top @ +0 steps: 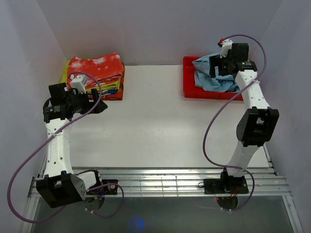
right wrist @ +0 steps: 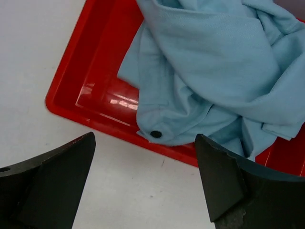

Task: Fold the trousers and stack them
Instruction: Grab the trousers from the pile

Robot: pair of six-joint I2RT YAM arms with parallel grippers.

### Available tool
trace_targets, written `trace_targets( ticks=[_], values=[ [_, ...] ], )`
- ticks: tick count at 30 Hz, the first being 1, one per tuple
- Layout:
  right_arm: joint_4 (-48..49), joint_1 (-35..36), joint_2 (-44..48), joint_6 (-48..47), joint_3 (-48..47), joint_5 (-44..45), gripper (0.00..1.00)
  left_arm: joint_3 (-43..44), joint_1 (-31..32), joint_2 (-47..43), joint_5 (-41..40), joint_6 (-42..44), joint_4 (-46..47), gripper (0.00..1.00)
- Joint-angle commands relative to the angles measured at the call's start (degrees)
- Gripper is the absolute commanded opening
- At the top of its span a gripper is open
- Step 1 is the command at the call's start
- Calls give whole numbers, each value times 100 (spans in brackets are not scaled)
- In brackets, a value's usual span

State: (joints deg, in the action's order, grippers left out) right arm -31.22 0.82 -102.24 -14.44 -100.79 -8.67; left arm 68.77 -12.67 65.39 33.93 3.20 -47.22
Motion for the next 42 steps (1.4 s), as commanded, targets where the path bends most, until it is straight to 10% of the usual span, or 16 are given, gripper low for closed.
trace_targets(
  ticks=[1, 17, 21, 22, 25, 42],
  values=[
    [239, -179, -1022, 257, -984, 620, 90, 119, -25, -175, 158, -127, 90, 98],
    [872, -266, -3962, -666, -2121, 1675, 96, 40, -25, -114, -466, 49, -33, 98],
    [846, -354, -3918, -745, -1971, 1465, 67, 145, -25, -105, -475, 14, -68, 98],
    [846, -381, -3779, -745, -1970, 1412, 40, 171, -34, -105, -475, -12, -85, 98],
    [881, -495, -3287, -710, -2049, 1228, 8, 294, -25, -70, -475, -56, -147, 98],
    [2690, -574, 588, -271, -2410, 401, 8, 1182, -25, 27, -809, -716, -33, 98]
  ],
)
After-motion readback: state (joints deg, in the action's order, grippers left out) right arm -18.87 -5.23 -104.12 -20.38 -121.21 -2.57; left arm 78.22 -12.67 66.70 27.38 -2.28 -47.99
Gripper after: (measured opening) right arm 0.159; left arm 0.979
